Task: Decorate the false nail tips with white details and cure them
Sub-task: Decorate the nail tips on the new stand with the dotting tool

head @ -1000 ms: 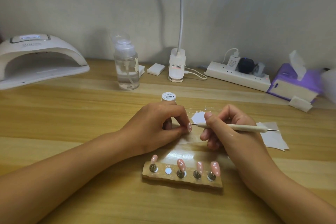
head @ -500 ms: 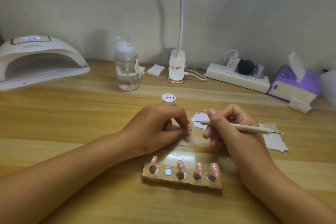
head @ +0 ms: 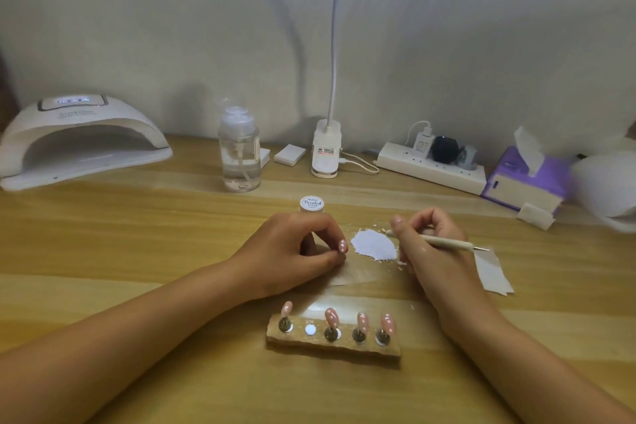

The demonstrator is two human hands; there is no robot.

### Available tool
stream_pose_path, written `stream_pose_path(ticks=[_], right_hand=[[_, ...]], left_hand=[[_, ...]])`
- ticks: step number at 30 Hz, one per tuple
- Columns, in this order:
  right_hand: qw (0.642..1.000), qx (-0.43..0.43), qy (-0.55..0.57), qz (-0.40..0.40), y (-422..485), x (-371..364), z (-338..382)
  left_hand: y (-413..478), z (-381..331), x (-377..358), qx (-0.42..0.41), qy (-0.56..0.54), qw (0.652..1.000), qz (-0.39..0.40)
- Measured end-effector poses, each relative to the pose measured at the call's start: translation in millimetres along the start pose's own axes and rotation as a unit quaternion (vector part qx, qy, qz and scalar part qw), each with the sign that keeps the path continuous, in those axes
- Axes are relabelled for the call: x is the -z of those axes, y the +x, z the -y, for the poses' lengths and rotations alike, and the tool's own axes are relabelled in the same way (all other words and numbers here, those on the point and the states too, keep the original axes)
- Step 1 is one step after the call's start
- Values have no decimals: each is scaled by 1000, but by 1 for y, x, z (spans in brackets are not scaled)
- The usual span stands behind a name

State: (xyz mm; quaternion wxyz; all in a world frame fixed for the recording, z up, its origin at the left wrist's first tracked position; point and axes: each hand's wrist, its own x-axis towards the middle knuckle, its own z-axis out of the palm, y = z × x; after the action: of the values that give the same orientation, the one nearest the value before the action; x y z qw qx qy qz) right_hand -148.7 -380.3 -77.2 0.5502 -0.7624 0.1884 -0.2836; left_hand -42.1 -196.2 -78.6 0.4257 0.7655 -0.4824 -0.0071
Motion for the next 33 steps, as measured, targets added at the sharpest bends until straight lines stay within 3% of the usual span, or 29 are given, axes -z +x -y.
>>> stream_pose_path(ticks=[7,12,17,25,31,33], right_hand=[[1000,-29,-5,-11,-1,-3,4],[999,-28,-24,-10,-3,-4,10],[999,-30,-38,-14,-5,-5,13],[999,-34,-13,-19,-3,-2,8],[999,-17,-50,0,-2,-2,5],[998,-12,-55,9,-2,-1,5]], left_hand=[[0,-3,0,31,-28,998,-39],[2,-4,9,126,-139,977,-103],[3,-12,15,177,-191,965,-31],[-14,-14,29,196,-293,935,-47],[-30,-30,32,191,-304,933,-26],[-37,-40,40,165,-282,945,19]])
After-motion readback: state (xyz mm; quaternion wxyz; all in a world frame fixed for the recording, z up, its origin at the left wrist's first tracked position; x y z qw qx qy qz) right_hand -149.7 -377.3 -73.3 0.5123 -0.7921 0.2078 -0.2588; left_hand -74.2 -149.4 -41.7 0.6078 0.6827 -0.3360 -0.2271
